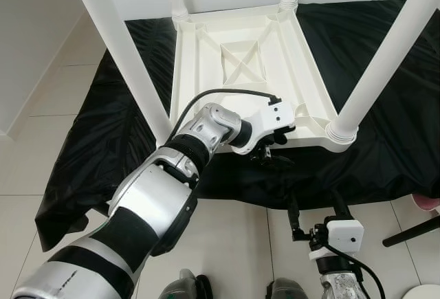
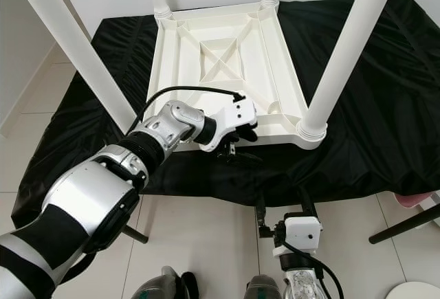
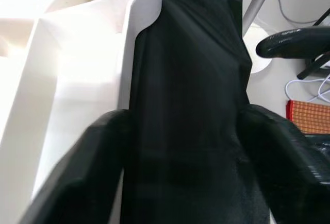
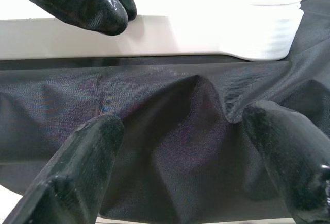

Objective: Building children table

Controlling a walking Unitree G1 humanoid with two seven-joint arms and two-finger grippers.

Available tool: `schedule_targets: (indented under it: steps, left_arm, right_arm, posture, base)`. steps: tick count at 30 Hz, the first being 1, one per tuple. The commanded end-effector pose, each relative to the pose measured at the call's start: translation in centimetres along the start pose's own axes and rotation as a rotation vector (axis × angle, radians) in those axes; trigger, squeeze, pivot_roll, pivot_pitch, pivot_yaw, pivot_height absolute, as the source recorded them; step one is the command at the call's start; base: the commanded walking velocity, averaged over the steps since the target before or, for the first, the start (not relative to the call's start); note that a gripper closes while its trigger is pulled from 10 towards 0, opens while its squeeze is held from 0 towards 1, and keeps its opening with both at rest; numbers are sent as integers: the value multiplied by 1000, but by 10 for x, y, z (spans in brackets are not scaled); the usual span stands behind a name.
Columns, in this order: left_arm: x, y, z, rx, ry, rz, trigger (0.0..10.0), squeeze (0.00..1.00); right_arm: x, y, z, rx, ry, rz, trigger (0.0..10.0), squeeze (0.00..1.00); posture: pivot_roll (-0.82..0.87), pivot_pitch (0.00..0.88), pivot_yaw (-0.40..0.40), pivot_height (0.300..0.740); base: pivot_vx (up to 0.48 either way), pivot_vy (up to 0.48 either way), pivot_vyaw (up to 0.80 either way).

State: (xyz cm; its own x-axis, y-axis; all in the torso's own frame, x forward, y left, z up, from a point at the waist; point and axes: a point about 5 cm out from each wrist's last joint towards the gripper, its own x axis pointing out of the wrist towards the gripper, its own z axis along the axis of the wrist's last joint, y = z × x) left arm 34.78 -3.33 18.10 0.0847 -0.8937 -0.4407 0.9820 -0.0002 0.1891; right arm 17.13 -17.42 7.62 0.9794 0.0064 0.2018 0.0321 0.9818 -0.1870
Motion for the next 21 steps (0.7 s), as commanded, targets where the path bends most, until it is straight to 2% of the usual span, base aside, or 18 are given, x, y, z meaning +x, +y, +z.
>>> schedule_targets:
  steps: [1,3,4,13,21]
  left_arm:
    - [-7,13,5,1,-14,154,10000,561]
    - [-8,14,7,-10,-22,160,10000,522]
    - [-8,14,8,-12,-26,165,10000,0]
    - [-8,17,12,-33,-51,191,10000,0]
    - [-1,14,8,-21,-8,232,10000,0]
  right_arm:
    - [-4,3,-4,9,20,2,10000,0]
    - [-4,3,-4,10,20,6,10000,0]
    - [-4,4,-4,10,20,8,10000,0]
    - [-4,3,-4,6,19,8,10000,0]
    - [-5,3,-3,2,20,5,10000,0]
  posture:
    - [-173,90,151,740]
    - [-172,90,149,740]
    - [-174,89,149,740]
    - [-175,89,149,740]
    - [-177,96,152,740]
  base:
    - [0,0,0]
    - [0,0,0]
    - [0,0,0]
    - [0,0,0]
    - [0,0,0]
